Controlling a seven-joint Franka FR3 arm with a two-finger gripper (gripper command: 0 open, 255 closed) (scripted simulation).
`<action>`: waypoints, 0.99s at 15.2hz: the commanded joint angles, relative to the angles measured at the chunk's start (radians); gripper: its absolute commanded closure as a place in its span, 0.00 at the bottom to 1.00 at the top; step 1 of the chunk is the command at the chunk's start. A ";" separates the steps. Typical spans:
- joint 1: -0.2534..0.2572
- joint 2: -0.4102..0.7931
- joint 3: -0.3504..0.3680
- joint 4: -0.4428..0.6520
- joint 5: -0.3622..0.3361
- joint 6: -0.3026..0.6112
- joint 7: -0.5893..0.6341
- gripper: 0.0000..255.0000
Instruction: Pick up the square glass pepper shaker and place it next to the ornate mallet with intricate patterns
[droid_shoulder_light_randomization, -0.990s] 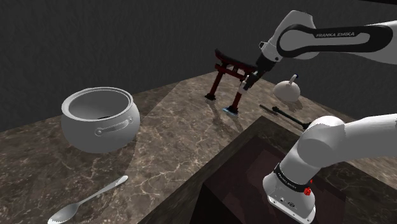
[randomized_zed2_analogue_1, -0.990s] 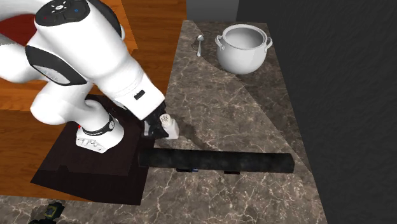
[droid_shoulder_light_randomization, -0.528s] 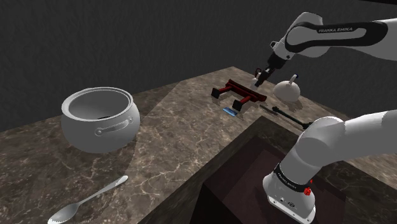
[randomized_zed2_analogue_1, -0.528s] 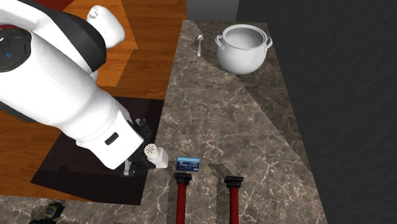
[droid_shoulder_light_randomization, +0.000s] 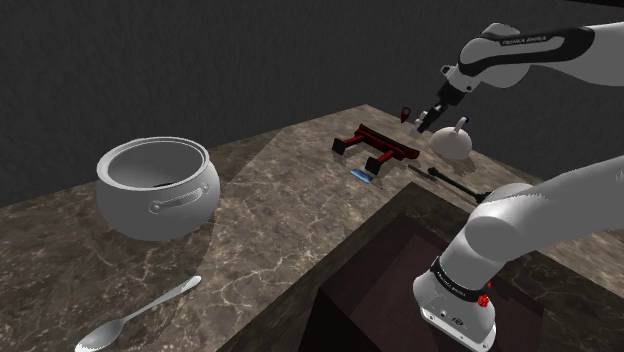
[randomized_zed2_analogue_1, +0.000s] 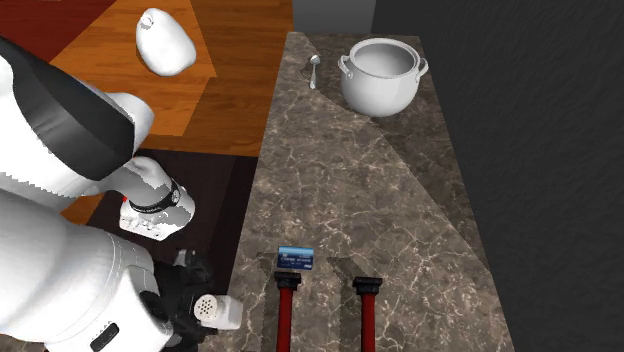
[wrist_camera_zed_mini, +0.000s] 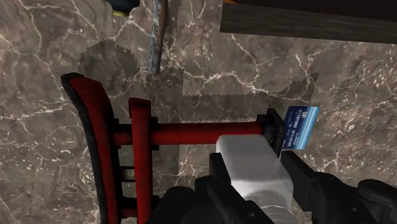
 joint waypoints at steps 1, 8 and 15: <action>0.015 0.053 -0.065 0.059 0.012 -0.004 -0.066 1.00; 0.113 0.262 -0.310 0.273 0.133 -0.031 -0.300 1.00; 0.182 0.400 -0.452 0.310 0.257 0.010 -0.441 1.00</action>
